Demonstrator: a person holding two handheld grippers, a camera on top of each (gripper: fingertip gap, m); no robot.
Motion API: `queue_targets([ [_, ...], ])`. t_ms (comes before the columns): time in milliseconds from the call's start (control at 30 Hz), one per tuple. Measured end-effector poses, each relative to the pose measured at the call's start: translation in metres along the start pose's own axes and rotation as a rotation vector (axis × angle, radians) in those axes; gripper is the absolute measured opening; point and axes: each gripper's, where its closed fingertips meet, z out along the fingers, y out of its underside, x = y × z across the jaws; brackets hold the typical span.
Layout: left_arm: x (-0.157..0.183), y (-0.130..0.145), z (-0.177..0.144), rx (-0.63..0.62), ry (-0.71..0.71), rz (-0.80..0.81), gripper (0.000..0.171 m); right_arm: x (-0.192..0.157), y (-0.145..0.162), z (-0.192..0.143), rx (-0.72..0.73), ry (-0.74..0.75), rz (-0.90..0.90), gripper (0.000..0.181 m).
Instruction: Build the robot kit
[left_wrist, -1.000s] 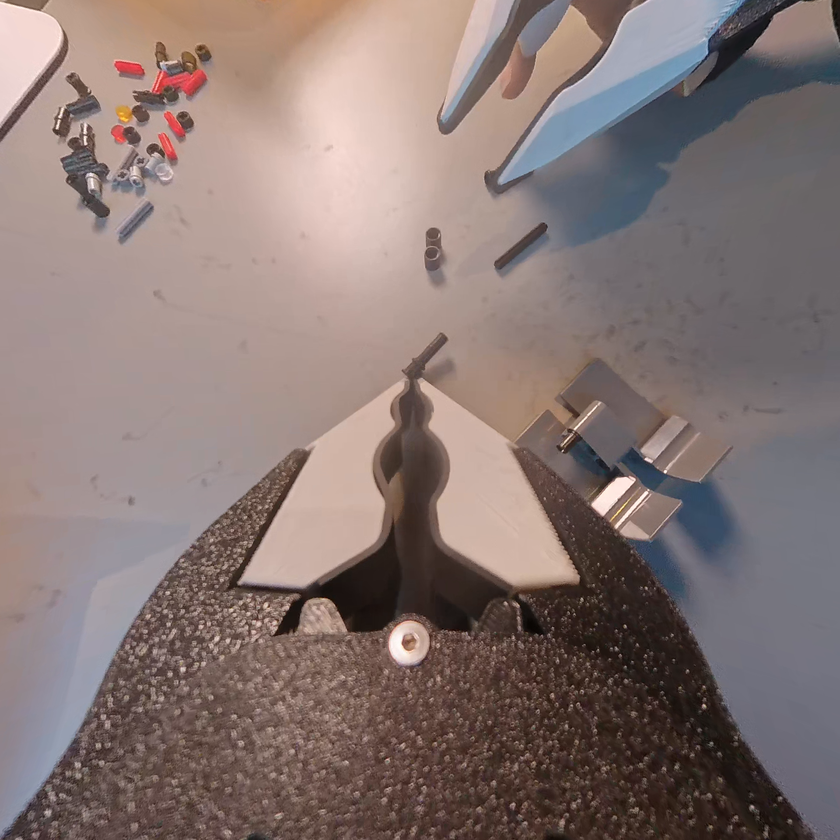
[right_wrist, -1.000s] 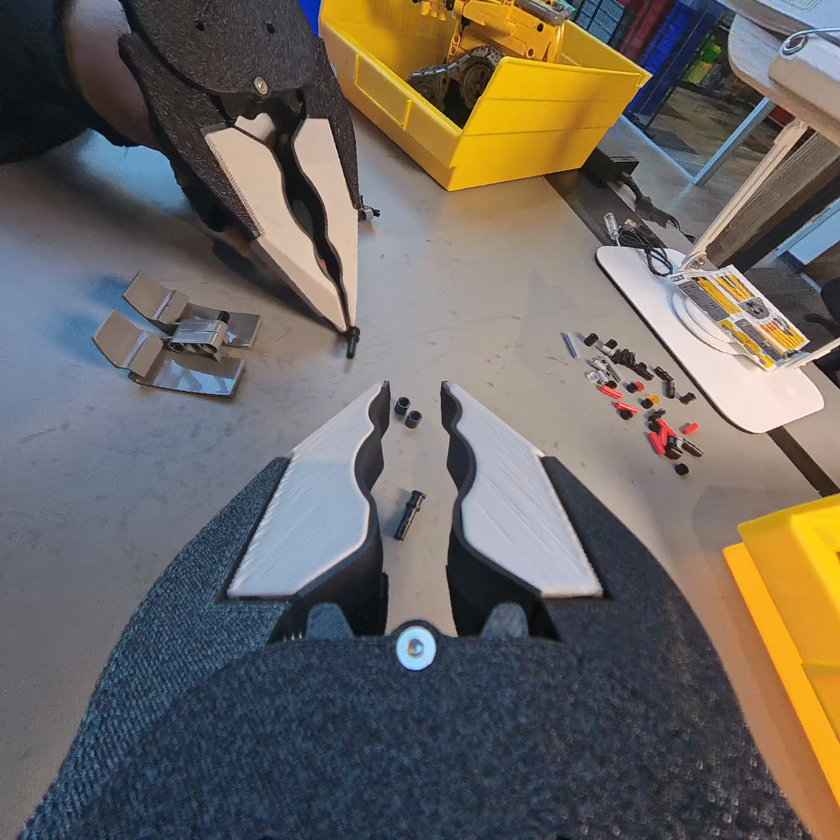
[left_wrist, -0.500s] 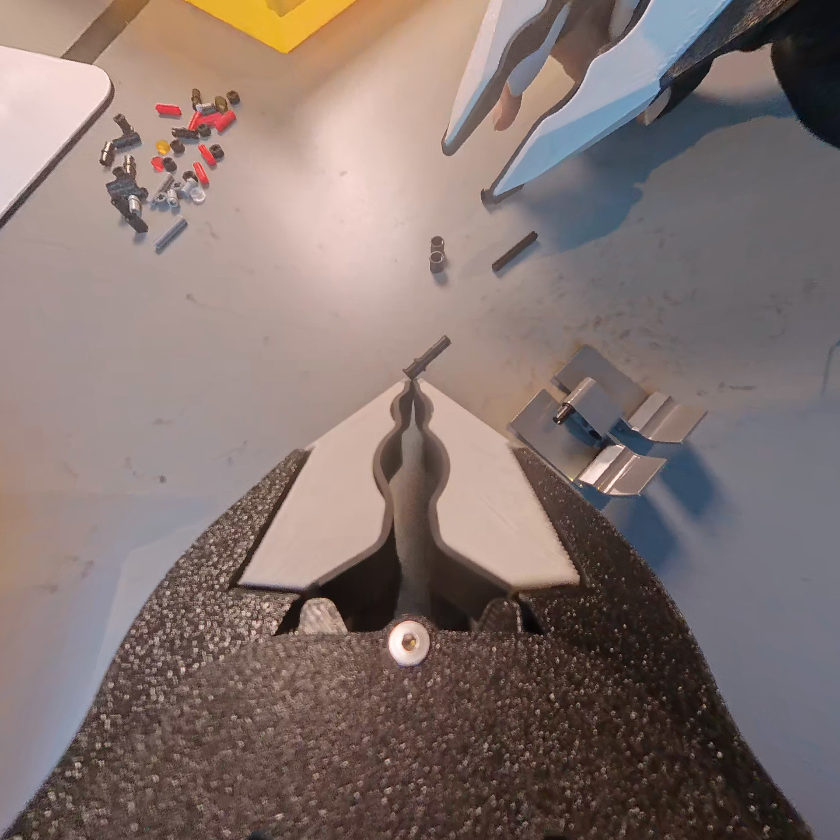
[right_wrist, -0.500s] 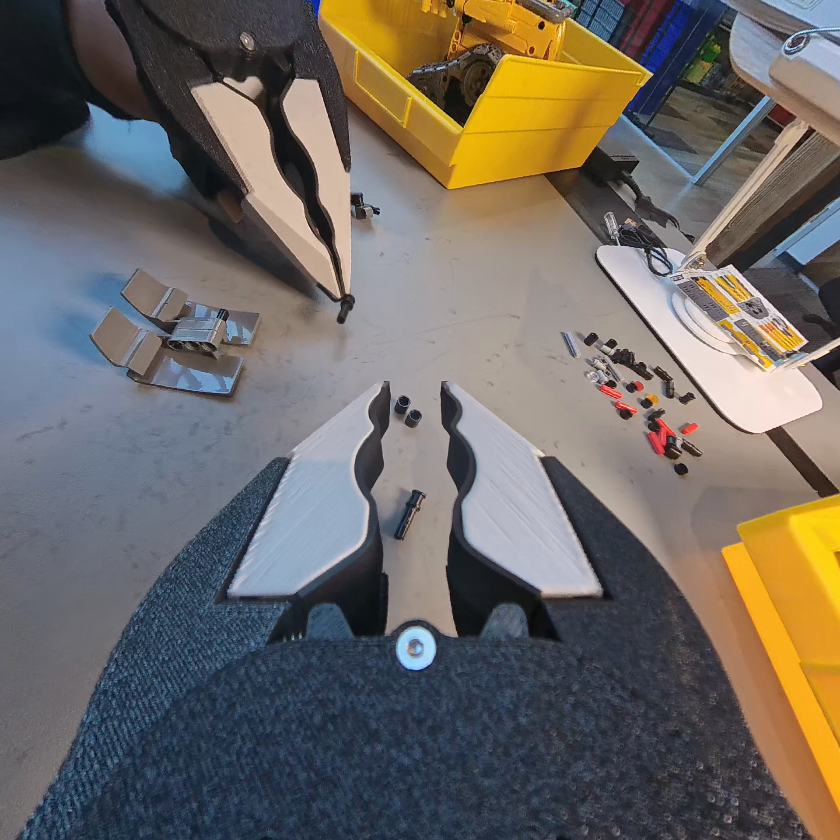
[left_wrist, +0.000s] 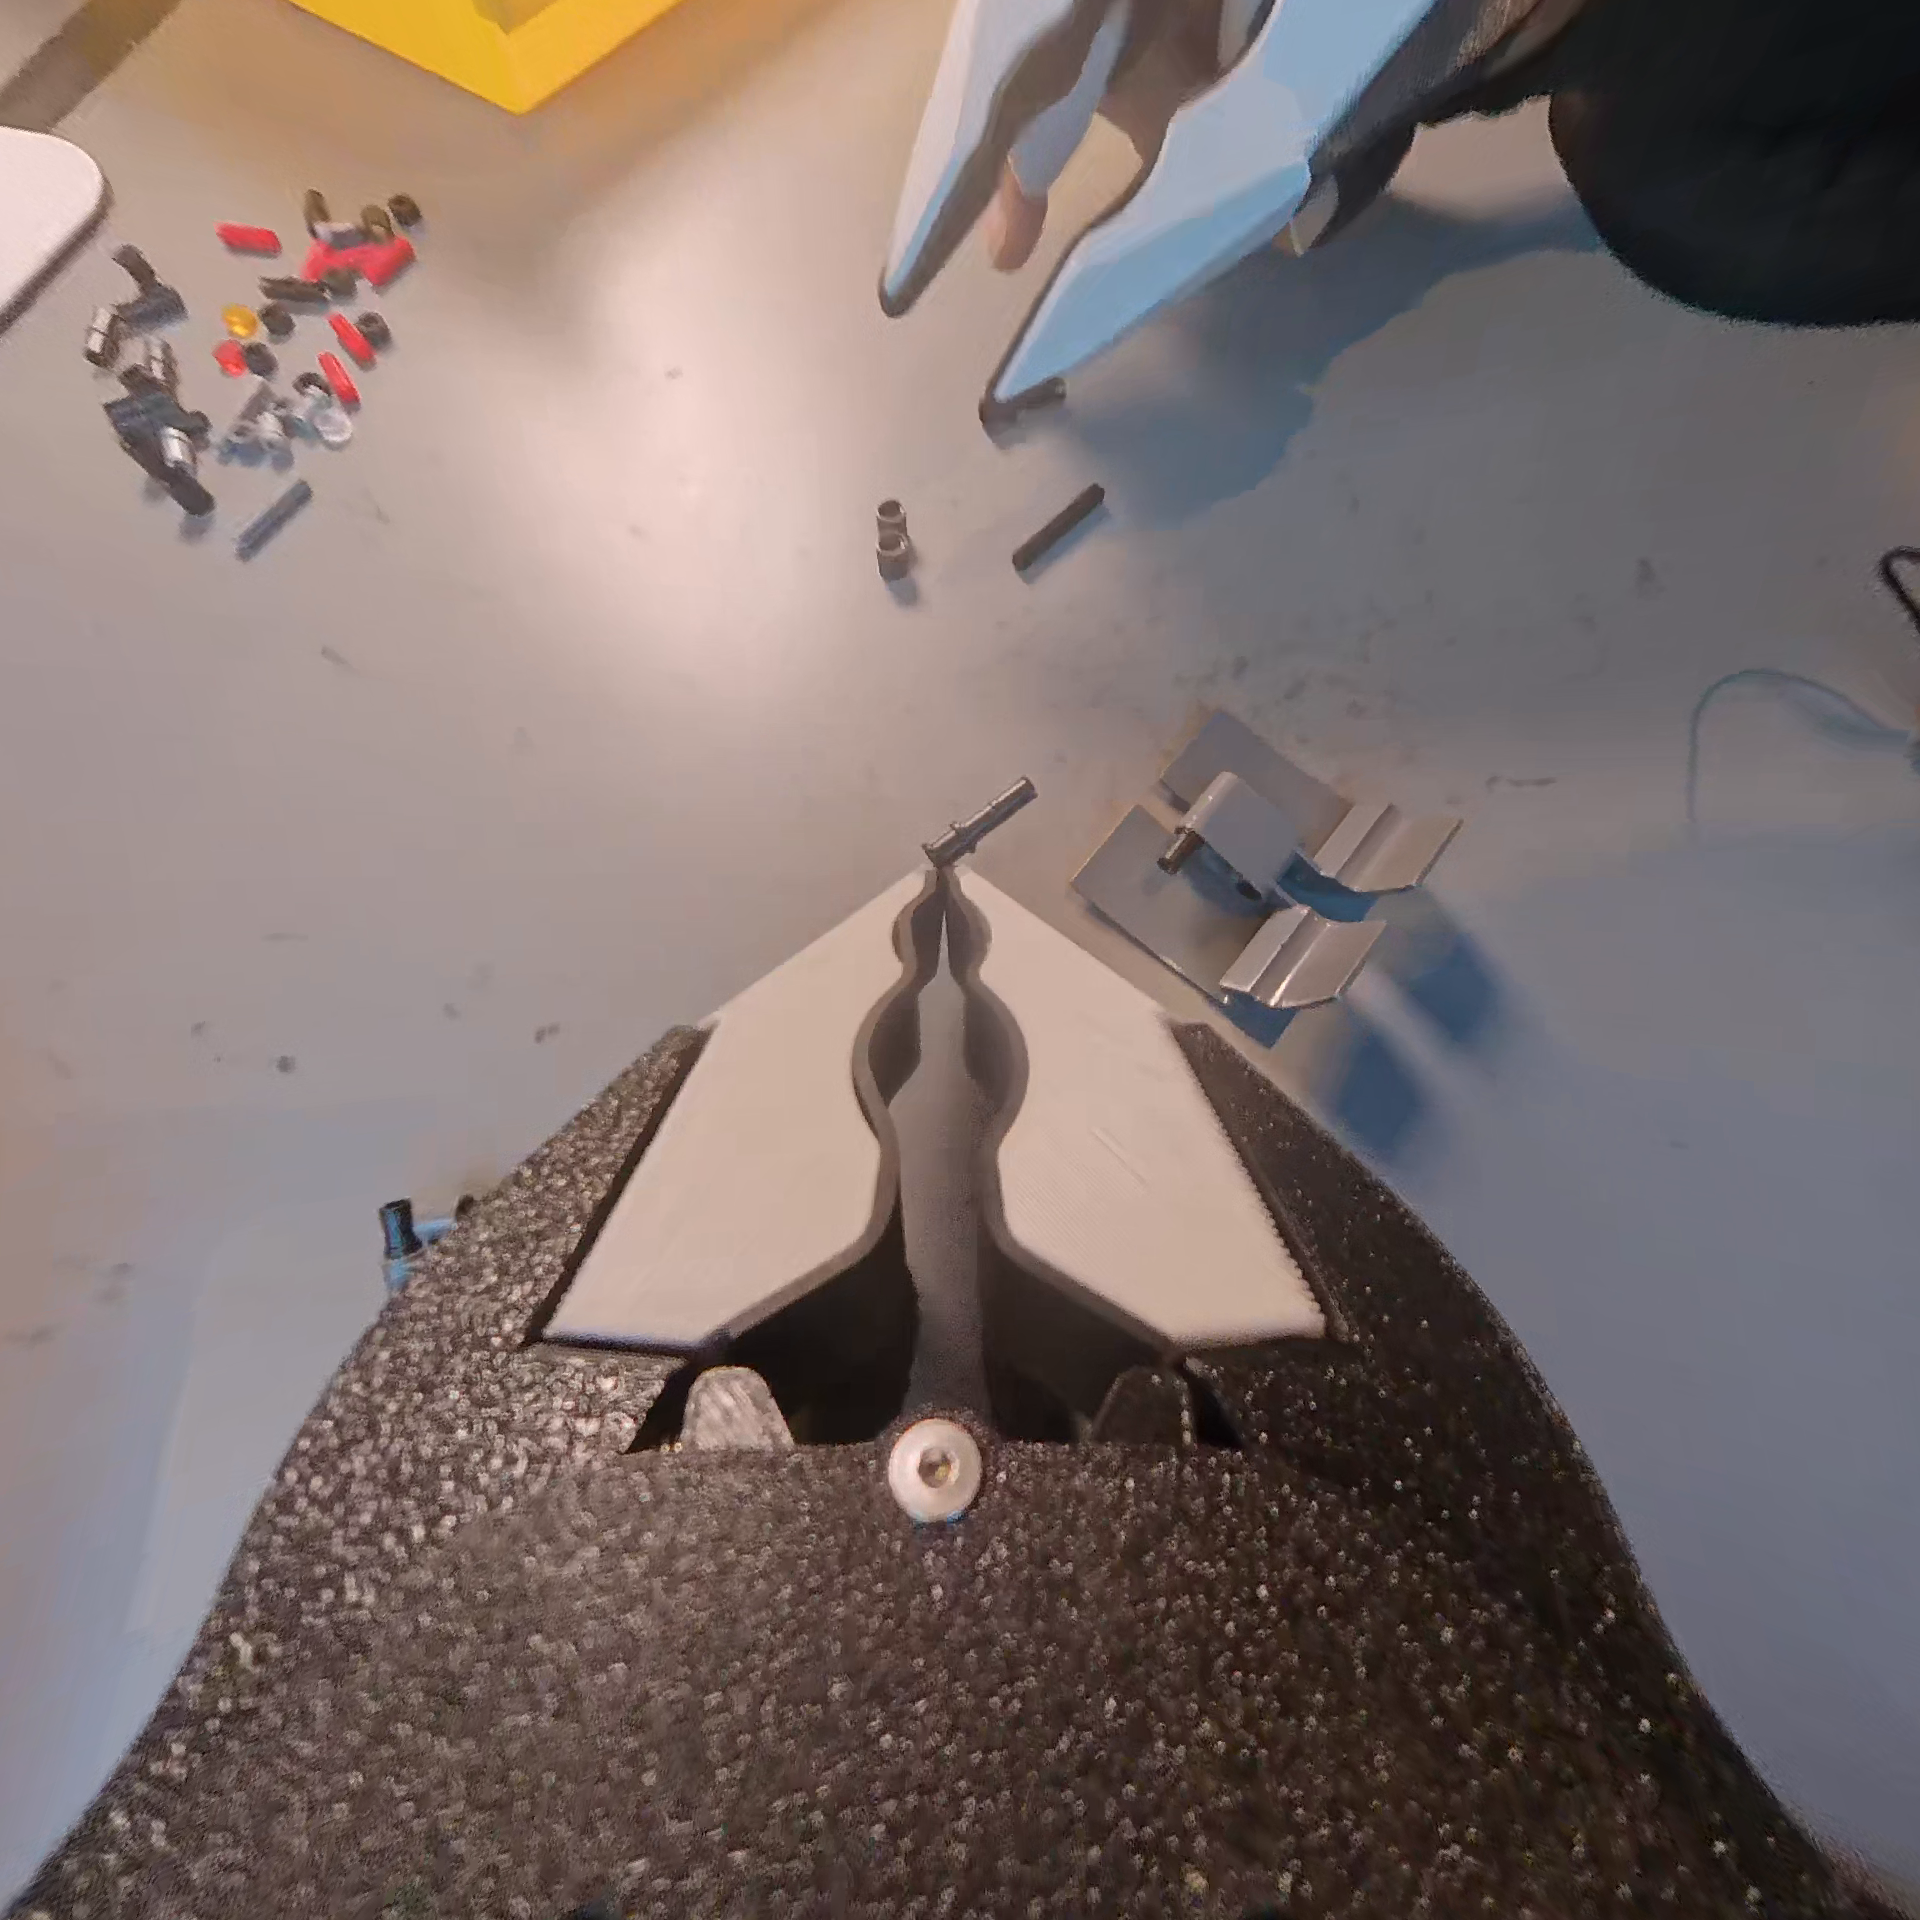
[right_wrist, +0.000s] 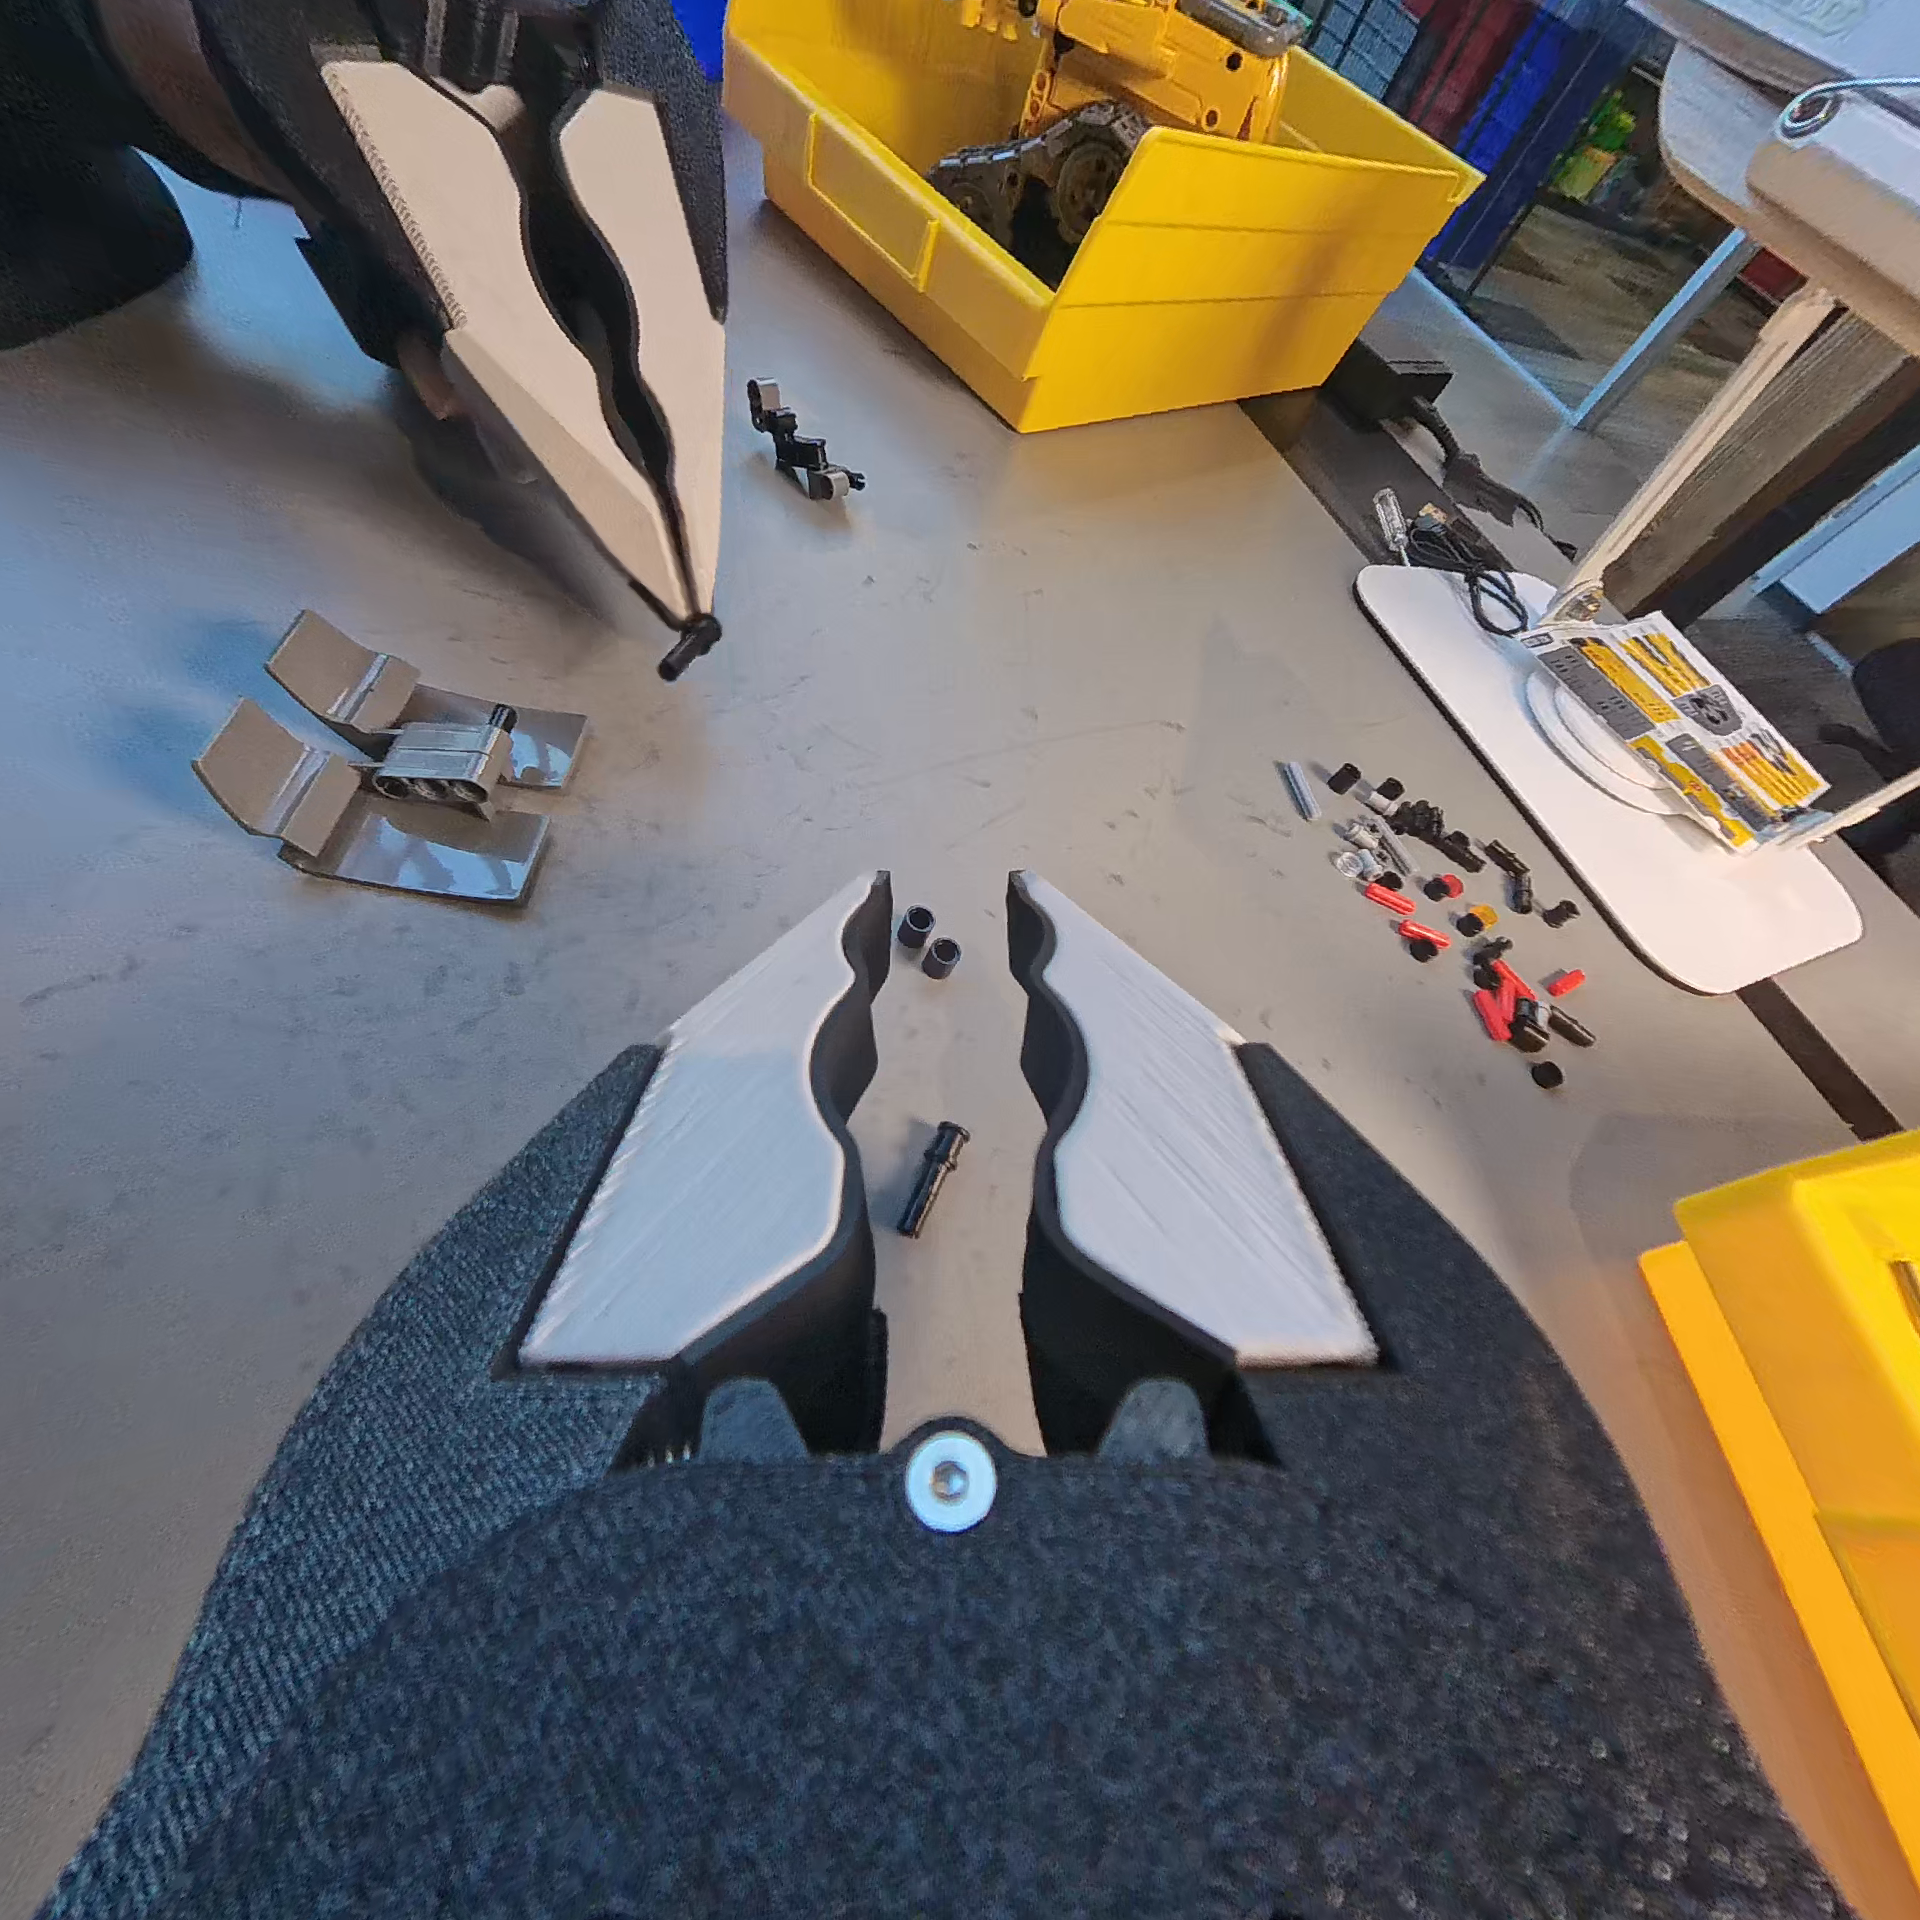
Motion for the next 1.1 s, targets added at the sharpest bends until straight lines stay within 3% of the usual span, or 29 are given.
queue_targets([
  [100,0.004,0.017,0.006,-0.096,0.004,0.054,0.000,0.000,0.000,0.000,-0.002,0.001,-0.003,0.022],
  [467,0.007,0.018,0.007,-0.098,0.018,0.054,0.000,-0.001,0.000,0.000,-0.003,-0.002,-0.008,0.022],
  [1100,-0.001,0.017,0.002,-0.064,0.039,0.031,0.032,0.000,0.001,0.001,-0.005,0.000,-0.003,0.022],
])
